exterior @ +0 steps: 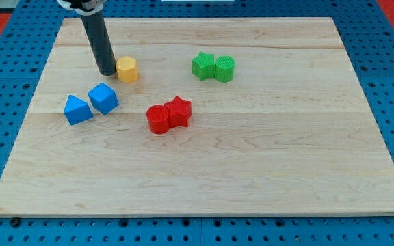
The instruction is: Slightly push the blue triangle with the blue cube towards the bottom left of the board
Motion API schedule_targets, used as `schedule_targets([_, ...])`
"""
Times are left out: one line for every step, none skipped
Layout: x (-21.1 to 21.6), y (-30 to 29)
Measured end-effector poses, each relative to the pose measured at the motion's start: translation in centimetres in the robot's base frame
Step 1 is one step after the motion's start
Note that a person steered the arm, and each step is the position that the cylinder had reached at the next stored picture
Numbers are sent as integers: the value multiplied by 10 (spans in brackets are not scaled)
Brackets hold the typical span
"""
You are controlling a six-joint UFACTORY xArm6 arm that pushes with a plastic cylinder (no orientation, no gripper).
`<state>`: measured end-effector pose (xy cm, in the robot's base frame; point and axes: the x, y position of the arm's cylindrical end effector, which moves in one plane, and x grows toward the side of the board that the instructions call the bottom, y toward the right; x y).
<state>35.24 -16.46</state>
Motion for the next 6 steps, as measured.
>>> schedule_targets([18, 3])
schedule_targets([18, 33])
schedule_targets([9, 62])
schedule_targets([6, 77])
schedule_targets([34, 66])
schedule_targets([46, 2])
